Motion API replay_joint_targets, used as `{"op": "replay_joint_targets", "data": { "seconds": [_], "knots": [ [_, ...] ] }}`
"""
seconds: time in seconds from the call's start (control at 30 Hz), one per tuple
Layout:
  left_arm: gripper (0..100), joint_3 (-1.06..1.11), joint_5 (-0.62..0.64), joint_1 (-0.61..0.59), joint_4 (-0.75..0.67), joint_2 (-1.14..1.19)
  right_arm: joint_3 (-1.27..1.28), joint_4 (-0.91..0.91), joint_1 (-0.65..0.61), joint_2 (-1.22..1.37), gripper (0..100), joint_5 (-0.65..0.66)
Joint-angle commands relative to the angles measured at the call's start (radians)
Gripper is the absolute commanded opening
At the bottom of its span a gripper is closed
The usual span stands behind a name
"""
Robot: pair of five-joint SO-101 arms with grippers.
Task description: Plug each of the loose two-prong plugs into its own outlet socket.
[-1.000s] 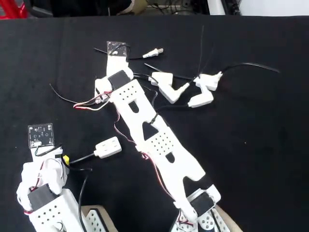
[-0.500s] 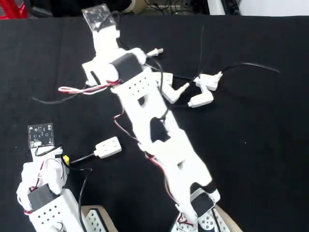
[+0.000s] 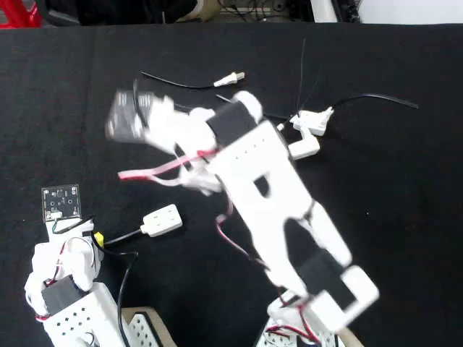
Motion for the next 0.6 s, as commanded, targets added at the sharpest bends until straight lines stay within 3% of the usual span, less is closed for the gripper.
{"op": "replay_joint_targets", "data": {
  "seconds": [0.0, 0.23, 0.43, 0.57],
  "knots": [
    [25, -0.012, -0.003, -0.01, 0.009, -0.006, 0.154, 0.026, 0.011, -0.056, 1.1, 0.279],
    [25, -0.012, -0.003, -0.01, 0.011, -0.006, 0.249, -0.207, 0.012, 0.206, 4.7, 0.336],
    [25, -0.012, -0.005, -0.01, 0.011, -0.006, 0.085, -0.1, 0.015, 0.297, 26.7, 0.327],
    [25, -0.012, -0.034, -0.01, 0.011, -0.006, 0.036, -0.048, 0.014, 0.217, 27.4, 0.216]
  ]
}}
